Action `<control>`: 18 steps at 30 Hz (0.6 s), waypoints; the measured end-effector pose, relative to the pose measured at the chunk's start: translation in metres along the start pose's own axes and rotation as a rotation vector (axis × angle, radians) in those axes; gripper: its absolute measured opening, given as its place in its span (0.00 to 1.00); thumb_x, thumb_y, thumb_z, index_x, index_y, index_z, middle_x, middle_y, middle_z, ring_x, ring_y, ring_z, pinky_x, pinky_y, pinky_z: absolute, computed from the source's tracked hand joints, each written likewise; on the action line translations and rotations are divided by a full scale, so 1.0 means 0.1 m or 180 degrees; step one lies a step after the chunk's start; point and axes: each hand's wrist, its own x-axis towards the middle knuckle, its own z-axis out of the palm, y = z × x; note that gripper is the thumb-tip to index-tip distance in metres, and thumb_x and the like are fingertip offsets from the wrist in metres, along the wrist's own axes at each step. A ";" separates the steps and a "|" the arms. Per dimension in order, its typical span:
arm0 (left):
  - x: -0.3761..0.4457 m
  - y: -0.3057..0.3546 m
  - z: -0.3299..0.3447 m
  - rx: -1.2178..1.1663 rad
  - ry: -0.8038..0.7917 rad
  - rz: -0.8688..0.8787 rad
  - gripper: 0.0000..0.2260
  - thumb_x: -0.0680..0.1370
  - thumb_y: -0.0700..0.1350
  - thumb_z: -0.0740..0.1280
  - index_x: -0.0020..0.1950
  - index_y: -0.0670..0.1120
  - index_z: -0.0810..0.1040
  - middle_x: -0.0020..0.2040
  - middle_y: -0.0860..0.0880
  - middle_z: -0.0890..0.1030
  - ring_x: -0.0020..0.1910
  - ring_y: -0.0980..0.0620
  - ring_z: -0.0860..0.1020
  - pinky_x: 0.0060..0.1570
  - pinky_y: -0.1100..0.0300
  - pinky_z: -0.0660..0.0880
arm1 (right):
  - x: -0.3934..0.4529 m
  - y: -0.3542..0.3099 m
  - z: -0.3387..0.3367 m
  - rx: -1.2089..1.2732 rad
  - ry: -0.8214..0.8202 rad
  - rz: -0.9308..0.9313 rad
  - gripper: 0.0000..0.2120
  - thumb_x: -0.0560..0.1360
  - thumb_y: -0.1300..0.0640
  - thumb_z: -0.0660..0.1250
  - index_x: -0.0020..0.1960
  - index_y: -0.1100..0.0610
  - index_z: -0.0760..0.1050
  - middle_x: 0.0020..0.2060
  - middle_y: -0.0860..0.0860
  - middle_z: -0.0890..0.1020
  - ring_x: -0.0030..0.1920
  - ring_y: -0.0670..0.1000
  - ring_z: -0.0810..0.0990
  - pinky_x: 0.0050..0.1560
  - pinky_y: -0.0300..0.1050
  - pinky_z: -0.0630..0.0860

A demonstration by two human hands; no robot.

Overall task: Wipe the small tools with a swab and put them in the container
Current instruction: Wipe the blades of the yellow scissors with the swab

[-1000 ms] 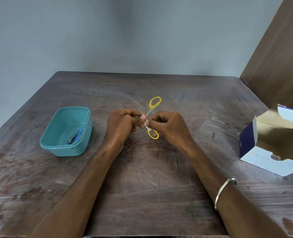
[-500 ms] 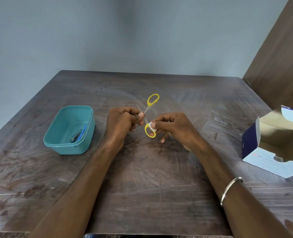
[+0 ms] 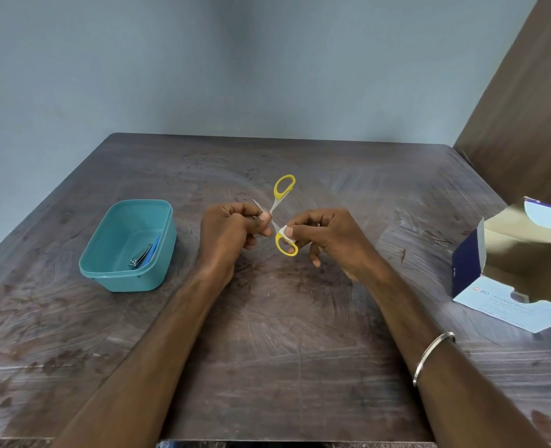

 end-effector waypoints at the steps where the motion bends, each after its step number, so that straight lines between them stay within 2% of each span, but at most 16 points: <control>1: 0.00 0.00 0.00 -0.0019 0.0008 -0.0002 0.05 0.75 0.36 0.72 0.38 0.40 0.84 0.31 0.45 0.83 0.26 0.54 0.71 0.27 0.63 0.69 | 0.00 0.00 -0.01 -0.0009 0.0005 0.0014 0.03 0.74 0.64 0.73 0.45 0.64 0.84 0.37 0.61 0.86 0.35 0.54 0.84 0.21 0.40 0.70; 4: -0.02 0.00 0.02 -0.0031 -0.0033 0.0014 0.06 0.74 0.37 0.72 0.38 0.41 0.84 0.31 0.46 0.83 0.27 0.53 0.71 0.26 0.63 0.69 | 0.00 0.02 -0.02 -0.0015 0.0127 -0.0004 0.03 0.74 0.64 0.72 0.43 0.63 0.83 0.37 0.62 0.85 0.35 0.57 0.82 0.20 0.40 0.69; 7: -0.04 0.00 0.05 -0.0078 -0.0103 0.0016 0.05 0.74 0.37 0.73 0.38 0.39 0.83 0.31 0.45 0.83 0.26 0.53 0.71 0.27 0.63 0.69 | 0.00 0.03 0.03 0.0075 0.0472 -0.0089 0.04 0.75 0.60 0.74 0.45 0.62 0.84 0.36 0.60 0.85 0.31 0.53 0.80 0.20 0.39 0.67; 12: -0.05 -0.01 0.07 0.0022 -0.0188 0.0078 0.06 0.73 0.38 0.74 0.36 0.44 0.83 0.32 0.45 0.84 0.26 0.54 0.75 0.27 0.64 0.71 | 0.02 0.04 0.17 0.0670 0.1054 -0.0025 0.05 0.75 0.57 0.74 0.44 0.58 0.85 0.37 0.56 0.86 0.33 0.55 0.82 0.24 0.41 0.70; 18: -0.07 -0.02 0.09 0.0013 -0.0190 0.0136 0.05 0.74 0.39 0.74 0.39 0.44 0.81 0.34 0.44 0.85 0.28 0.53 0.78 0.28 0.63 0.71 | -0.01 0.06 0.26 0.0617 0.1130 -0.0061 0.05 0.74 0.55 0.75 0.45 0.56 0.87 0.37 0.52 0.86 0.35 0.47 0.81 0.27 0.39 0.71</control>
